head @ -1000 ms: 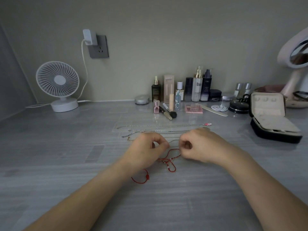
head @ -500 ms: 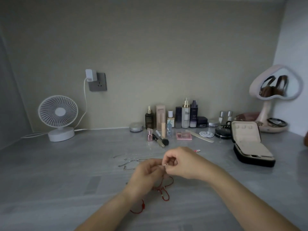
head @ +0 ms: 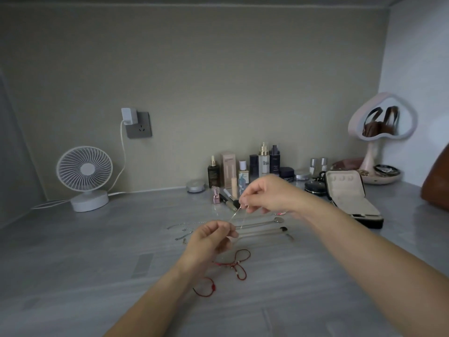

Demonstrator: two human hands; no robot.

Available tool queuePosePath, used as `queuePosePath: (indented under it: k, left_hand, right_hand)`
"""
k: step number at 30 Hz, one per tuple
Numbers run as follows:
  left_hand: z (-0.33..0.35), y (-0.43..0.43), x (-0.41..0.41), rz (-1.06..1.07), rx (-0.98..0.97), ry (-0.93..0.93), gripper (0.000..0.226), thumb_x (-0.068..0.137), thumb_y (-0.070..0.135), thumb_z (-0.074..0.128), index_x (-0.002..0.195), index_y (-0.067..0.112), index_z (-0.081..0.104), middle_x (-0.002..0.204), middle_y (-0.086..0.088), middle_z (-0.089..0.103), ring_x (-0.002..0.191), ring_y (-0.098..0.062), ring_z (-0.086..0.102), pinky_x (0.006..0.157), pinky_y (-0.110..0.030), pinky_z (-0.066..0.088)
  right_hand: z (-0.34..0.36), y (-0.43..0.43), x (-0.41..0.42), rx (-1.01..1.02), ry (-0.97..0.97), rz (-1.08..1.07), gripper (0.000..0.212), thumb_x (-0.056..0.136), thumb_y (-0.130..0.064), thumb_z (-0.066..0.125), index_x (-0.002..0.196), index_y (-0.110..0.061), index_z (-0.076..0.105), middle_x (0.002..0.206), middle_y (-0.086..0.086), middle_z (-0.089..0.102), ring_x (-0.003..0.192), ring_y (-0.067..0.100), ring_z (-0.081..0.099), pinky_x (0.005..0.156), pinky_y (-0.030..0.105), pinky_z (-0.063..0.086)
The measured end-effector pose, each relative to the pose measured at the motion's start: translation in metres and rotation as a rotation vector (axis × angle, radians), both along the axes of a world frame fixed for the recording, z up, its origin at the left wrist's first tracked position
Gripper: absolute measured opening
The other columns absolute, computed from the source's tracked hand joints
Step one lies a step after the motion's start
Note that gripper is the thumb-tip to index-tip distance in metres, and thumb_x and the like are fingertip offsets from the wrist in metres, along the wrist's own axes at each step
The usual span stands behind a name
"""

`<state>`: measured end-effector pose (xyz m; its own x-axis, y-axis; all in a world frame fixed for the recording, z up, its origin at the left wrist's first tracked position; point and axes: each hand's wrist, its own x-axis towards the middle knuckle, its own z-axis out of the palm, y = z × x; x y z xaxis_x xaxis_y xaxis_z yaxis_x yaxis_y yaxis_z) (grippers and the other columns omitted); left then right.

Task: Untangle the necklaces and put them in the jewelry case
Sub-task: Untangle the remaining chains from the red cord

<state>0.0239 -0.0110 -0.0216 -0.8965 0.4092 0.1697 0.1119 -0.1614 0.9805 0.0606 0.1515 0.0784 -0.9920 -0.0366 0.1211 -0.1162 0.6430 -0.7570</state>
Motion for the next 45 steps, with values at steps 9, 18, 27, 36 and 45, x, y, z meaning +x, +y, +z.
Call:
queuePosePath:
  k: [9, 18, 27, 36, 45]
  left_hand:
    - [0.006, -0.003, 0.008, -0.072, -0.043, -0.001, 0.022, 0.092, 0.009, 0.047, 0.072, 0.012, 0.056, 0.095, -0.007, 0.073, 0.046, -0.012, 0.043, 0.047, -0.025, 0.030]
    - [0.006, -0.007, 0.006, -0.058, 0.056, 0.026, 0.021, 0.091, 0.013, 0.050, 0.076, 0.012, 0.064, 0.093, -0.002, 0.072, 0.054, -0.011, 0.054, 0.060, -0.025, 0.048]
    - [0.008, -0.010, 0.000, 0.022, 0.285, 0.004, 0.021, 0.091, 0.010, 0.046, 0.079, 0.009, 0.063, 0.056, 0.002, 0.057, 0.056, -0.011, 0.053, 0.061, -0.021, 0.050]
    - [0.016, -0.021, -0.008, 0.044, 0.402, 0.000, 0.013, 0.080, 0.021, 0.055, 0.077, 0.012, 0.064, 0.052, 0.005, 0.050, 0.047, -0.007, 0.047, 0.055, -0.024, 0.047]
    - [0.009, -0.019, -0.010, 0.056, 0.271, -0.070, 0.018, 0.089, 0.018, 0.054, 0.073, 0.012, 0.060, 0.054, 0.004, 0.049, 0.042, -0.006, 0.036, 0.039, -0.017, 0.030]
  right_hand:
    - [0.017, -0.006, -0.002, -0.107, 0.051, -0.038, 0.008, 0.089, -0.013, 0.059, 0.089, -0.011, 0.066, 0.071, 0.001, 0.066, 0.062, 0.008, 0.059, 0.064, 0.023, 0.045]
    - [0.028, -0.012, -0.008, -0.227, 0.101, -0.079, 0.012, 0.092, -0.009, 0.051, 0.087, -0.012, 0.062, 0.057, 0.001, 0.054, 0.041, 0.004, 0.057, 0.050, 0.020, 0.050]
    - [0.006, -0.009, -0.005, 0.136, 0.074, -0.038, 0.012, 0.092, -0.018, 0.053, 0.095, -0.014, 0.064, 0.071, -0.004, 0.060, 0.051, 0.007, 0.051, 0.054, 0.019, 0.046]
    - [-0.029, -0.009, -0.006, 0.231, -0.045, -0.020, 0.008, 0.092, -0.015, 0.052, 0.094, -0.013, 0.060, 0.070, -0.004, 0.059, 0.056, 0.006, 0.052, 0.050, 0.015, 0.043]
    - [-0.006, -0.012, -0.007, -0.021, 0.156, -0.114, 0.011, 0.092, -0.015, 0.053, 0.093, -0.011, 0.063, 0.074, -0.003, 0.064, 0.049, 0.002, 0.050, 0.054, 0.019, 0.044]
